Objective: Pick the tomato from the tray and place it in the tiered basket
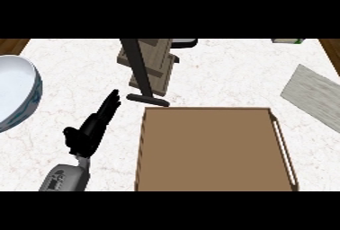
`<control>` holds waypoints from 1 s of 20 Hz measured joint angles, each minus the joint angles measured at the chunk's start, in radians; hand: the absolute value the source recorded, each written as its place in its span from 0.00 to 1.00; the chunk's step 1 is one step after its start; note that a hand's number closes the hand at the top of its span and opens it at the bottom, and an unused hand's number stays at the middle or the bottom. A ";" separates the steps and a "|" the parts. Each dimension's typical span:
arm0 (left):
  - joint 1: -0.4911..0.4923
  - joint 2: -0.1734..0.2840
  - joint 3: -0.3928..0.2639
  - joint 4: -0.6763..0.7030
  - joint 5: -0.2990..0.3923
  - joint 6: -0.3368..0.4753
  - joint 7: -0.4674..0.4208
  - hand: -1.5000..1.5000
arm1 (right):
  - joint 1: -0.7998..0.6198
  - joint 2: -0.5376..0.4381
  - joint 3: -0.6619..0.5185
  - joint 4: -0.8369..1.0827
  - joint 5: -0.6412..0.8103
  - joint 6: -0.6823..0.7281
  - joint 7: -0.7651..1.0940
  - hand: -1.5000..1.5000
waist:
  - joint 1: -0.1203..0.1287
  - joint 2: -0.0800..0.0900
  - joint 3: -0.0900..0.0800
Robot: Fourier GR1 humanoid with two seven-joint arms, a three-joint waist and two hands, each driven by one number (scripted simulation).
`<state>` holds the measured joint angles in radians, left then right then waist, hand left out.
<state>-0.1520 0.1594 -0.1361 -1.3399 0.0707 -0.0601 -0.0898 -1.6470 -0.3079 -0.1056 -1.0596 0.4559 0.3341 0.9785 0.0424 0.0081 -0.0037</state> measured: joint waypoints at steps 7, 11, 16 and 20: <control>0.000 -0.004 -0.012 -0.010 -0.005 -0.016 -0.002 0.50 | -0.135 0.076 -0.011 0.319 0.053 -0.104 -0.084 1.00 | 0.019 0.009 -0.001; -0.017 -0.008 -0.009 -0.006 -0.009 -0.013 0.005 0.50 | -0.186 0.119 -0.023 0.457 0.072 -0.177 -0.128 1.00 | 0.024 0.013 -0.001; -0.023 -0.013 -0.010 -0.007 -0.013 -0.011 0.011 0.50 | -0.217 0.167 -0.039 0.583 0.083 -0.257 -0.193 1.00 | 0.028 0.015 -0.001; -0.032 -0.016 -0.007 0.001 -0.013 -0.016 0.006 0.50 | -0.242 0.198 -0.072 0.654 0.070 -0.315 -0.232 1.00 | 0.033 0.019 -0.001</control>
<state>-0.1838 0.1433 -0.1431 -1.3387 0.0578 -0.0761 -0.0838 -1.8891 -0.1094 -0.1777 -0.4053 0.5256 0.0187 0.7468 0.0759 0.0270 -0.0049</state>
